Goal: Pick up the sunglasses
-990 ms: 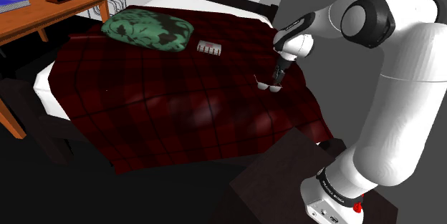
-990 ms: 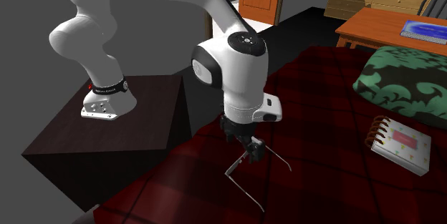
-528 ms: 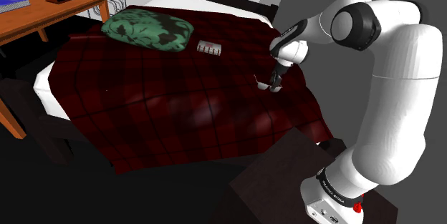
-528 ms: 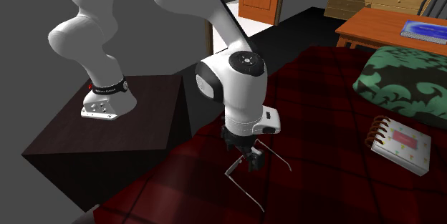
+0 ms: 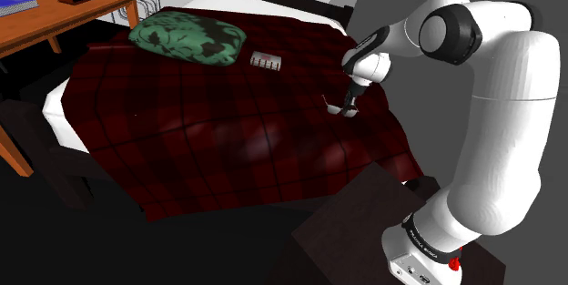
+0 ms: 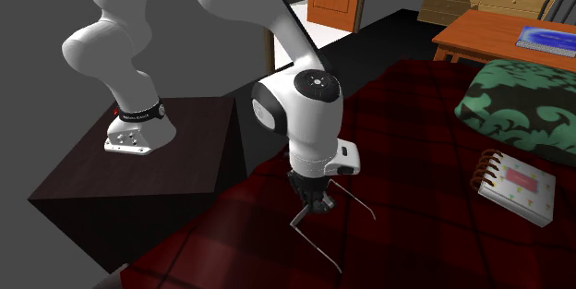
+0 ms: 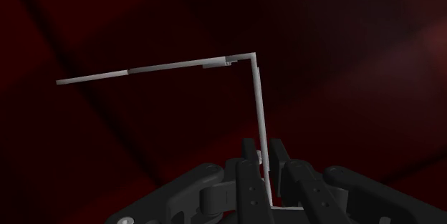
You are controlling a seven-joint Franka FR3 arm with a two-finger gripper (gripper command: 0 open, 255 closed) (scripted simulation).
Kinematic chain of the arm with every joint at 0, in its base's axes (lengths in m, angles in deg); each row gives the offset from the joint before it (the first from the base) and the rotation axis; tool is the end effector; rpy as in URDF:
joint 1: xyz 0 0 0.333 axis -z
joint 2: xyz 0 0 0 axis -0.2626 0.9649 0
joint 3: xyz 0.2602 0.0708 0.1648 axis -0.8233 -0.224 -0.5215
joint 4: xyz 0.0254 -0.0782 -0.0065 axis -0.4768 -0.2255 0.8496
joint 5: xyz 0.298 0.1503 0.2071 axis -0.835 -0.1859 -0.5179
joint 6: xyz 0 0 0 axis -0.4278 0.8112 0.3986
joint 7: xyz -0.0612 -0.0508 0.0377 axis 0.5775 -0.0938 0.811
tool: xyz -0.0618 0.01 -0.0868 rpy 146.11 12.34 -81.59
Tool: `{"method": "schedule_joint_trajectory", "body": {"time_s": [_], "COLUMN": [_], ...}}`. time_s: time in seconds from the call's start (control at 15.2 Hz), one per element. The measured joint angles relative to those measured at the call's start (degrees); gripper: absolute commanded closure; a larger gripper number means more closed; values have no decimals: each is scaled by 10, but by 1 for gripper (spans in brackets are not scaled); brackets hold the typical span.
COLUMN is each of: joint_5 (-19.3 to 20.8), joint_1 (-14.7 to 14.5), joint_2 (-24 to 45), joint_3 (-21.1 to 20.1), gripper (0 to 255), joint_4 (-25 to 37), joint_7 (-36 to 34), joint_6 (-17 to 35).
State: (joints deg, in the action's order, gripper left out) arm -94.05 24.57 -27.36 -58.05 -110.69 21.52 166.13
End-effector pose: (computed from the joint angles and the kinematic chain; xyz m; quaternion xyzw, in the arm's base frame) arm 0.4997 -0.3501 0.2144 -0.9451 -0.3258 -0.0189 0.0177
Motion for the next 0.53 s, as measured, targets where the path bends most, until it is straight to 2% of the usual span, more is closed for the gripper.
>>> {"method": "schedule_joint_trajectory", "body": {"time_s": [0.53], "joint_5": [12], "joint_1": [-8], "joint_2": [-17], "joint_3": [9], "gripper": [255], "joint_4": [0], "joint_7": [-10], "joint_6": [-15]}}
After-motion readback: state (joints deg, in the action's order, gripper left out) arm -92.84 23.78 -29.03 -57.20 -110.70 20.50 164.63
